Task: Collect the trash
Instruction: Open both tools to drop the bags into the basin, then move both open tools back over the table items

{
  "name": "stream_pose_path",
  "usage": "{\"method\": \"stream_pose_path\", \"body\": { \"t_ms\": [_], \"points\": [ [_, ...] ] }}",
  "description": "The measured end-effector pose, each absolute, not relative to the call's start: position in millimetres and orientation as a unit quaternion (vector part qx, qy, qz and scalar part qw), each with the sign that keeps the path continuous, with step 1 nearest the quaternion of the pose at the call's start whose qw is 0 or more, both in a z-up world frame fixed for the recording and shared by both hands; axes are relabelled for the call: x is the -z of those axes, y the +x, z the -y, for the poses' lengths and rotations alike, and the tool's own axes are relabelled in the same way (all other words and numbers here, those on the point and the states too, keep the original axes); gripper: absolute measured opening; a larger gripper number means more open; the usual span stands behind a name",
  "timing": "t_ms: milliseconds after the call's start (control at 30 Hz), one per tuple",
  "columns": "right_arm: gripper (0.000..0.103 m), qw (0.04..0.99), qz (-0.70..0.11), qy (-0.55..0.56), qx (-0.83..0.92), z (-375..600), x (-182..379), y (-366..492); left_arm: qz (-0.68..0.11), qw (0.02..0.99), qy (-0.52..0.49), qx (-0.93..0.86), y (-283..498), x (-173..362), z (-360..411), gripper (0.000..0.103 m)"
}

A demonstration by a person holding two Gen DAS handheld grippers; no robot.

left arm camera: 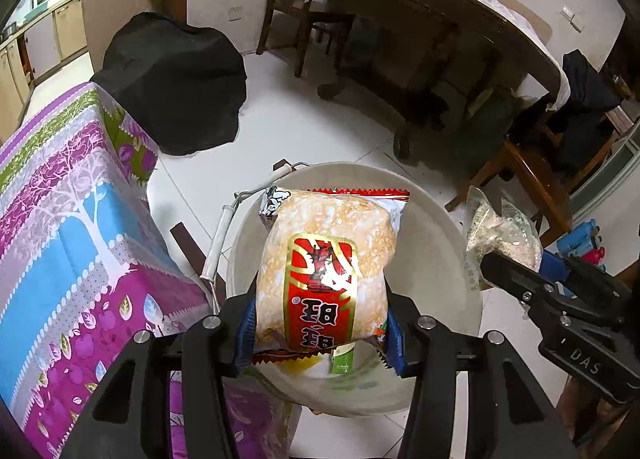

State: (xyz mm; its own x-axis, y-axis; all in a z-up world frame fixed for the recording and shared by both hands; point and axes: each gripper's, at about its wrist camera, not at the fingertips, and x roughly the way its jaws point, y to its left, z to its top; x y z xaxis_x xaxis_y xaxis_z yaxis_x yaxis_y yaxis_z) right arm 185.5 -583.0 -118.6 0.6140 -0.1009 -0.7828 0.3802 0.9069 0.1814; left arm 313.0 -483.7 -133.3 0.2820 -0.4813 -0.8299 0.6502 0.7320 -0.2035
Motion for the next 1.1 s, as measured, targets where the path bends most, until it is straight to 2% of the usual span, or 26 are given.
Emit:
{"method": "stream_pose_path", "body": {
  "t_ms": [400,500,533,600,933,1100],
  "points": [
    [0.045,0.883,-0.417,0.166,0.139,586.0,120.7,186.1,-0.475,0.800,0.099,0.354,307.6,131.1,488.5,0.053],
    [0.058,0.885,-0.408,0.168,0.146,587.6,119.2,182.5,-0.475,0.800,0.107,0.351,306.3,131.3,490.8,0.060],
    [0.058,0.886,-0.405,0.172,0.149,590.0,118.5,180.5,-0.473,0.802,0.109,0.349,306.2,130.7,491.0,0.064],
    [0.058,0.886,-0.401,0.176,0.154,593.4,117.7,178.4,-0.469,0.805,0.111,0.346,305.9,130.3,490.6,0.066],
    [0.058,0.888,-0.394,0.176,0.158,592.9,113.5,171.5,-0.466,0.807,0.114,0.343,303.4,126.9,487.5,0.066],
    [0.058,0.915,-0.338,0.159,0.152,571.7,88.5,155.5,-0.458,0.810,0.116,0.347,297.7,121.0,475.1,0.066]
  ]
}}
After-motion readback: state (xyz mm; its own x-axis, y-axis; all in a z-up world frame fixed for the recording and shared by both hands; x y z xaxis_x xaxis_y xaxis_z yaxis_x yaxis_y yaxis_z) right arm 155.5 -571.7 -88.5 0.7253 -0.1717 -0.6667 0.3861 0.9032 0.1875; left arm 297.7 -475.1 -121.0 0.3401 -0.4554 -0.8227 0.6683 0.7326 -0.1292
